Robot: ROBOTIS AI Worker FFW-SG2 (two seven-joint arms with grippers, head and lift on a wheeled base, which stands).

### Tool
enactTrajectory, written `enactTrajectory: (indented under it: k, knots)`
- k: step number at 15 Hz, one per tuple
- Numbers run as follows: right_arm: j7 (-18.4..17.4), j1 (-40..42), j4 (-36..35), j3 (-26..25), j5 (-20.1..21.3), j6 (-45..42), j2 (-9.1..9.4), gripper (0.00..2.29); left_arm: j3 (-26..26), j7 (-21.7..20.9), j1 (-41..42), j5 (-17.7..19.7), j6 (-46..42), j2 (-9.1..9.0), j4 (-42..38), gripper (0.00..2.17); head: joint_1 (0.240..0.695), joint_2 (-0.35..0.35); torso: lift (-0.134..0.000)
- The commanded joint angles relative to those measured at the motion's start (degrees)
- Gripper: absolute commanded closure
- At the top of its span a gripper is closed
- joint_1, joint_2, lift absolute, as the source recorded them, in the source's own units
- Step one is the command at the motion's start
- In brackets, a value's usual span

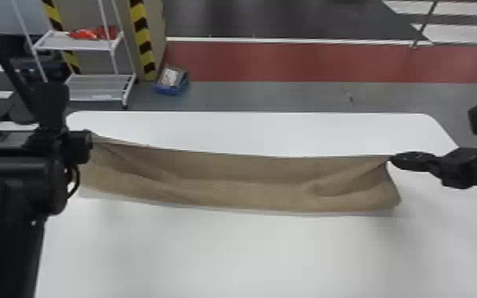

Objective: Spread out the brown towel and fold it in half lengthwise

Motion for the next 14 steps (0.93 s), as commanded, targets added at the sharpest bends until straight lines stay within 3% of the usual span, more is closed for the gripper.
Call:
enactTrajectory:
  k: [1,6,14]
  knots:
    - [-0.92,-1.75,2.68,1.18,1.01,-0.38,-0.09,1.62,-0.01,0.02,-1.52,-0.2,-0.03,0.2,2.61,1.52,0.695,-0.02,-0.122]
    - [-2.94,-4.65,8.66,3.02,1.45,-3.2,-0.62,1.62,-1.06,-0.07,-2.31,-1.87,-0.2,0.29,5.68,1.52,0.695,-0.011,-0.122]
    - [-10.06,-7.73,17.01,4.87,2.06,-11.46,-0.7,1.62,-2.64,1.69,-5.48,-2.05,-6.0,0.29,13.51,1.52,0.695,-0.013,-0.122]
